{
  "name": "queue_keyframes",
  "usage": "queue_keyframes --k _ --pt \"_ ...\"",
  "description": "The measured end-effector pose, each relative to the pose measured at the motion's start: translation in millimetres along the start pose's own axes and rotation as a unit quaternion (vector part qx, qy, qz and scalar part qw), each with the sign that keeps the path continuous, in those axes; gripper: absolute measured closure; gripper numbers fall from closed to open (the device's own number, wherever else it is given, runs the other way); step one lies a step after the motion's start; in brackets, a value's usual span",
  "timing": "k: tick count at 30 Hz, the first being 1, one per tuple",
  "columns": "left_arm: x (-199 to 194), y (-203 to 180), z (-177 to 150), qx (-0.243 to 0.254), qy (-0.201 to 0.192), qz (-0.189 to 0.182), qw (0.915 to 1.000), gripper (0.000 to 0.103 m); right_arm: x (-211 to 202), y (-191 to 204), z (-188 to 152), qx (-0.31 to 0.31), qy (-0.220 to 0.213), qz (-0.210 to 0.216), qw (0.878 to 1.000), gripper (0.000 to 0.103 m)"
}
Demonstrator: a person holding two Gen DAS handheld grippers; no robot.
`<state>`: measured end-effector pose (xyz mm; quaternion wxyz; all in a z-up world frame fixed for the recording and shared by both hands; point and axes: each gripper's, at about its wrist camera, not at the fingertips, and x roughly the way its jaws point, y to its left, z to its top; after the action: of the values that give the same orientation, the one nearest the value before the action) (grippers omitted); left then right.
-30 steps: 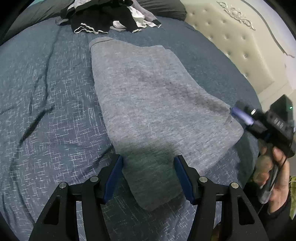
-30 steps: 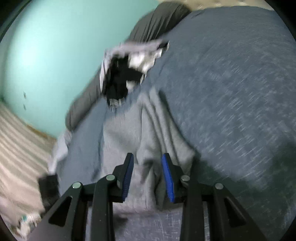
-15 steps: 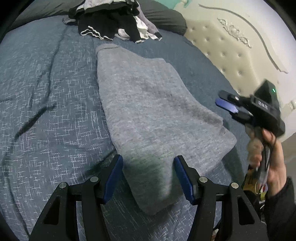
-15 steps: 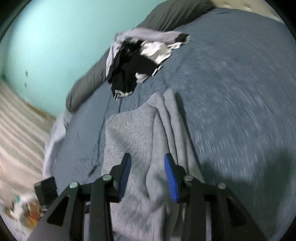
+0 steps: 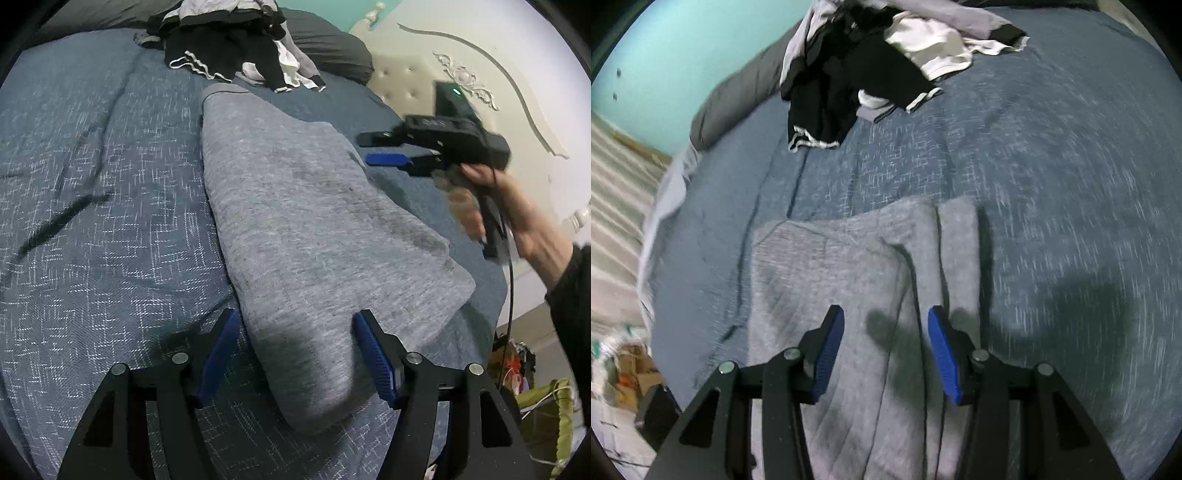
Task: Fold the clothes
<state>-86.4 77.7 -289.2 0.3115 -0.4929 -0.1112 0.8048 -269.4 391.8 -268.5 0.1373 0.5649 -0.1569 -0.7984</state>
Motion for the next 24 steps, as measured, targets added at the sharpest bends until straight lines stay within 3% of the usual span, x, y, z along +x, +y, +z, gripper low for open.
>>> queue_keyframes --k 3,5,8,14,20,24 --pt "0.9 -0.5 -0.6 -0.001 -0.001 -0.003 1.0 0.034 10.6 3.6 6.4 -0.012 0.012 -0.017 1.0 0.061" --pt "2.0 -0.6 -1.9 -0.004 -0.001 -0.005 1.0 0.034 14.5 4.9 8.7 -0.016 0.014 -0.018 1.0 0.084" --pt "1.2 0.0 -4.0 -0.003 -0.001 -0.004 1.0 0.034 15.9 6.0 9.9 -0.019 0.013 -0.02 1.0 0.096" --pt "1.3 -2.6 -6.3 -0.003 -0.001 -0.003 1.0 0.034 -4.9 -0.4 26.0 0.0 -0.046 -0.044 0.998 0.098" --pt "-1.7 -8.2 -9.2 -0.001 -0.001 0.0 1.0 0.034 13.3 4.8 32.2 -0.026 -0.022 -0.078 0.996 0.098" --pt "-3.4 -11.1 -9.4 0.0 -0.001 0.001 1.0 0.034 9.5 -1.3 30.0 -0.017 -0.022 -0.075 0.997 0.096"
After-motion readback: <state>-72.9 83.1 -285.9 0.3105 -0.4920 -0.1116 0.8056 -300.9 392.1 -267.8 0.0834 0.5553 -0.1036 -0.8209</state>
